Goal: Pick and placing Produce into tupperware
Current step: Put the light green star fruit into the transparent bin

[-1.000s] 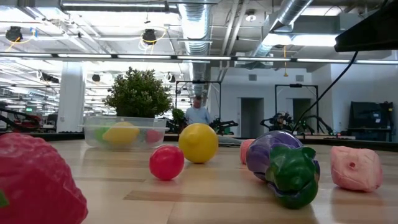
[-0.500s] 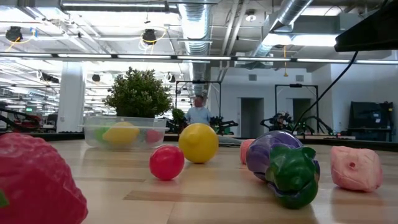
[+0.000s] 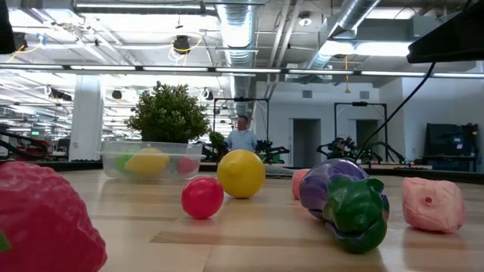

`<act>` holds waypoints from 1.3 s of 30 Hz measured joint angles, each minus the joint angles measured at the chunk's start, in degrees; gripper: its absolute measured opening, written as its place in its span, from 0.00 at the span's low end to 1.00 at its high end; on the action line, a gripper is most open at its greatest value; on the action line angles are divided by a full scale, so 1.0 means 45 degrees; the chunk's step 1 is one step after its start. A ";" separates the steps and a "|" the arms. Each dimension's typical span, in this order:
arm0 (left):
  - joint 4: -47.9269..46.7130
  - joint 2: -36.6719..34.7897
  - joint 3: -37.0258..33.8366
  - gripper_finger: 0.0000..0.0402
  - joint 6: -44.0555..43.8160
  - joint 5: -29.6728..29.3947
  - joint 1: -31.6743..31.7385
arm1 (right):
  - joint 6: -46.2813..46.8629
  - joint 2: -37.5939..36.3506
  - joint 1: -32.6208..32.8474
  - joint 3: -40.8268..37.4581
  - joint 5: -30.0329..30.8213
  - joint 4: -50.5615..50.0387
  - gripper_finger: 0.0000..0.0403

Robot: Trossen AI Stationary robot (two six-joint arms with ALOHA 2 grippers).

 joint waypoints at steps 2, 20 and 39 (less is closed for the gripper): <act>-0.0025 0.0000 0.0001 0.67 -0.0012 -0.0005 0.0119 | 0.0004 0.0000 0.0000 0.0000 0.0000 0.0000 0.58; 0.0311 -0.0005 -0.0363 0.66 -0.0022 0.0597 0.1125 | 0.0004 0.0000 0.0015 0.0000 -0.0005 0.0000 0.58; 0.0731 0.1310 -0.0236 0.66 0.0322 0.1689 0.1907 | -0.0001 0.0000 0.0121 0.0000 -0.0136 -0.0030 0.58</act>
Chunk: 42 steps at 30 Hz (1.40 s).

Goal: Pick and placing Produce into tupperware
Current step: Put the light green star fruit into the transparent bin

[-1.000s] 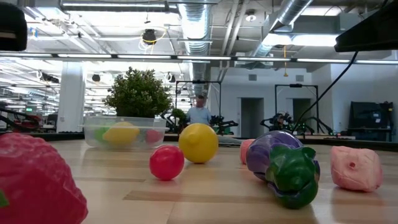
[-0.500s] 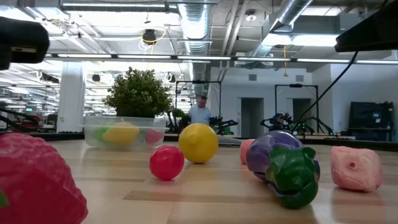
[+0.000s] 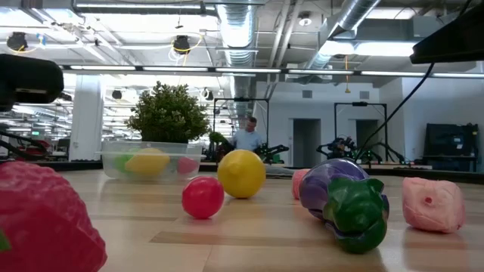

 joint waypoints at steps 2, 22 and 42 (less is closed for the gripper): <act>-0.0146 0.0007 0.0122 0.66 -0.0004 -0.0028 0.0000 | 0.0000 -0.0003 0.0000 0.0000 0.0005 -0.0012 0.58; -0.0983 0.0089 0.0547 0.56 -0.0057 -0.0375 0.0083 | 0.0000 0.0000 0.0000 0.0000 0.0010 -0.0014 0.58; -0.2153 0.0041 0.1561 0.53 -0.0075 -0.0803 0.0452 | 0.0005 -0.0003 0.0000 0.0000 -0.0080 -0.0014 0.58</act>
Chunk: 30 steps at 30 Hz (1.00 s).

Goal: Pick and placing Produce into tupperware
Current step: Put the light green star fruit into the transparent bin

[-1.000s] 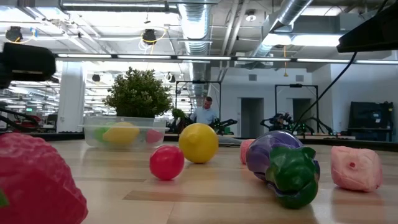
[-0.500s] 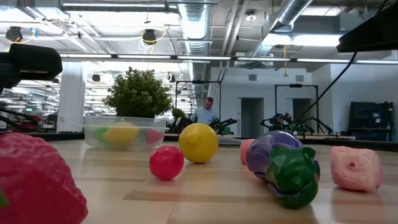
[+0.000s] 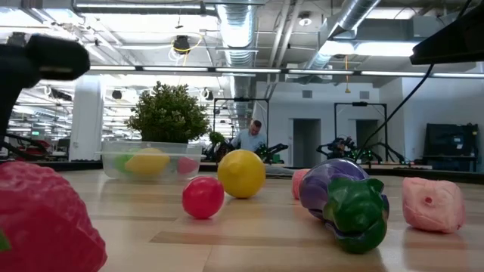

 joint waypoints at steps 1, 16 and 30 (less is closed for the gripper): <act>-0.0108 0.0000 0.0152 0.52 0.0066 -0.0074 0.0000 | -0.0003 0.0001 0.0000 0.0002 -0.0014 0.0000 0.58; -0.3879 -0.0010 0.2406 0.52 0.0113 -0.2625 0.0000 | 0.0000 0.0001 0.0000 0.0000 -0.0022 0.0010 0.58; -0.5917 -0.0010 0.2673 0.52 -0.0231 -0.4642 0.0328 | 0.0000 0.0003 0.0000 0.0000 -0.0027 0.0049 0.58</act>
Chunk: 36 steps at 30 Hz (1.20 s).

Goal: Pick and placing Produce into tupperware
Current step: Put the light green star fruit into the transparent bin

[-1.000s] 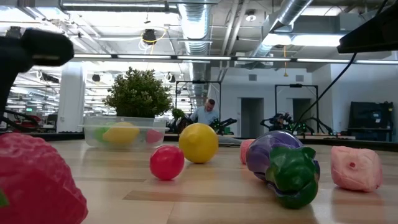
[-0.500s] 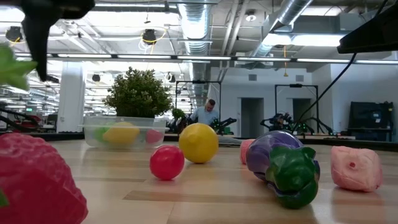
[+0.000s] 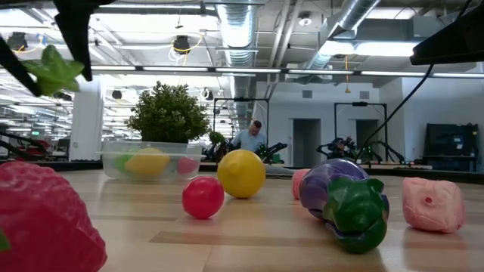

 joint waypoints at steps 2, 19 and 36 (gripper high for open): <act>-0.0226 0.0000 0.0000 0.52 -0.0104 -0.0366 0.0069 | 0.0000 0.0000 0.0000 0.0000 0.0000 0.0000 0.58; -0.1227 0.0000 -0.0002 0.52 0.0018 -0.2334 0.1416 | 0.0000 0.0000 0.0000 0.0000 -0.0053 0.0000 0.58; -0.1438 -0.0005 -0.0004 0.52 0.0842 -0.2370 0.4230 | 0.0004 0.0000 0.0117 0.0000 -0.0107 0.0010 0.58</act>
